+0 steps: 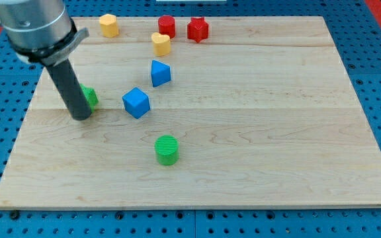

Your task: Move the green circle near to the green star

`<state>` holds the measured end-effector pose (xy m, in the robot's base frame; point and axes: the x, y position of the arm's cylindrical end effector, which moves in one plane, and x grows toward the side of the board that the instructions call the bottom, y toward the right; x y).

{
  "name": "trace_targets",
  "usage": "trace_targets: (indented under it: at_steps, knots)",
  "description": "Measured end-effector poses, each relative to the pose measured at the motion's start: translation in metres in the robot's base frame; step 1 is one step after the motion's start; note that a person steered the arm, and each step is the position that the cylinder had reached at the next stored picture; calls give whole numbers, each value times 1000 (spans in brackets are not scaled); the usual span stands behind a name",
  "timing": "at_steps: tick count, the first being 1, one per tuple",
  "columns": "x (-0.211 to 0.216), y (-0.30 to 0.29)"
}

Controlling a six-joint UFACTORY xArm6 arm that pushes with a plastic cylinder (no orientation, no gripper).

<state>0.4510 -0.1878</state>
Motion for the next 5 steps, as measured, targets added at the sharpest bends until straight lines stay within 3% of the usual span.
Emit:
trace_targets:
  at_steps: [2,3,4,5]
  knots:
    - [-28,3]
    - [-13,32]
    - [50,36]
    - [100,97]
